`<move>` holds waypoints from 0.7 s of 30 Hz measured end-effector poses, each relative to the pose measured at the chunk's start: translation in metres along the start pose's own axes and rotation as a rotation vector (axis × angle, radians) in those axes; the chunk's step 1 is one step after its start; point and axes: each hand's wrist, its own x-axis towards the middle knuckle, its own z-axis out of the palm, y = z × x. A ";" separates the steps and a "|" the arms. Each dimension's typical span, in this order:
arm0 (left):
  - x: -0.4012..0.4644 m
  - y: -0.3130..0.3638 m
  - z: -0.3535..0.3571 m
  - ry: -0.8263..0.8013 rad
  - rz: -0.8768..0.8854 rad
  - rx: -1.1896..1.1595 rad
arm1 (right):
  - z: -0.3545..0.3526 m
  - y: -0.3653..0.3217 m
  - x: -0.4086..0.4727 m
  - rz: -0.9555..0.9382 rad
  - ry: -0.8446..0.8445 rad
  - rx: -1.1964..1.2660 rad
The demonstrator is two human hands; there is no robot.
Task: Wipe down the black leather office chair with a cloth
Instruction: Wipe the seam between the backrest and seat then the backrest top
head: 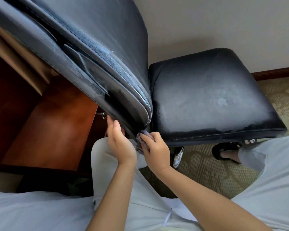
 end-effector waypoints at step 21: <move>-0.001 -0.005 0.006 0.014 0.036 0.008 | -0.003 0.028 0.020 0.397 -0.372 0.277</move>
